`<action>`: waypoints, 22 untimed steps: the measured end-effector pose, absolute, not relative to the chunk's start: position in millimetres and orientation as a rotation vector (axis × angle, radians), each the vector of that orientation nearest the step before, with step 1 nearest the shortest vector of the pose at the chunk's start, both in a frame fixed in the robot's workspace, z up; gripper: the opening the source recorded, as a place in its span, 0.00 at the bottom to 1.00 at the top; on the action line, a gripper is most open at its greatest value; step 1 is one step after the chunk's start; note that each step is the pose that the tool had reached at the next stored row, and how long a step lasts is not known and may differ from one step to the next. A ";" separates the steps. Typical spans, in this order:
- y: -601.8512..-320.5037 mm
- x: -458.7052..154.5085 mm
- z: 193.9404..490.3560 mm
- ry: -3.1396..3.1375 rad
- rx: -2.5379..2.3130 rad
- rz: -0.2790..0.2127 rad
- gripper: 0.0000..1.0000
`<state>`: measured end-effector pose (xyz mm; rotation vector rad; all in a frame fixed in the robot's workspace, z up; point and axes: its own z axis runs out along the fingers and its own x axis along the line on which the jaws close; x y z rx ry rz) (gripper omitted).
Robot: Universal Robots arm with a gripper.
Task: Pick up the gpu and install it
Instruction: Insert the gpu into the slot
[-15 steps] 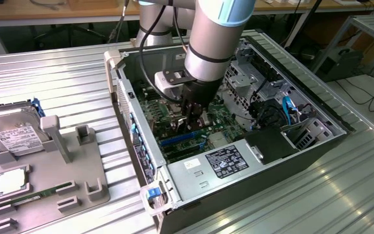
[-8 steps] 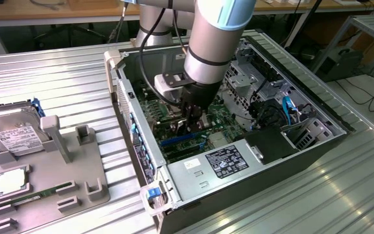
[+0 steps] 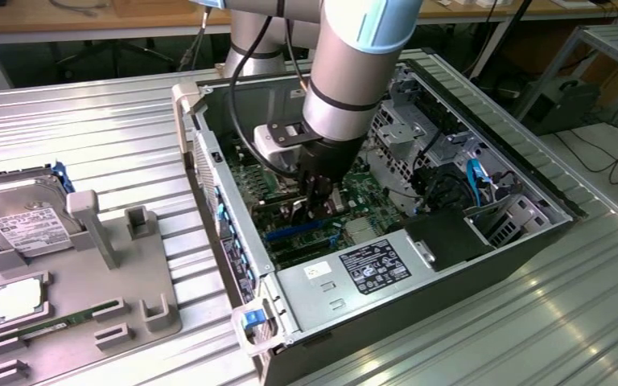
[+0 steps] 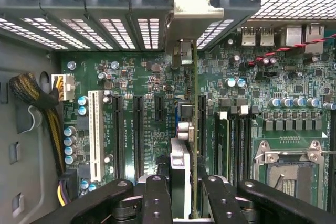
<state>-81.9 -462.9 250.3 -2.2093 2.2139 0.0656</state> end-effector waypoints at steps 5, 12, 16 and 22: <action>-462.9 -83.5 249.5 2.214 -2.209 0.066 0.28; -462.9 -86.6 245.5 2.214 -2.209 0.066 0.28; -462.8 -86.8 244.4 2.214 -2.209 0.065 0.28; -462.7 -88.3 243.5 2.214 -2.209 0.066 0.28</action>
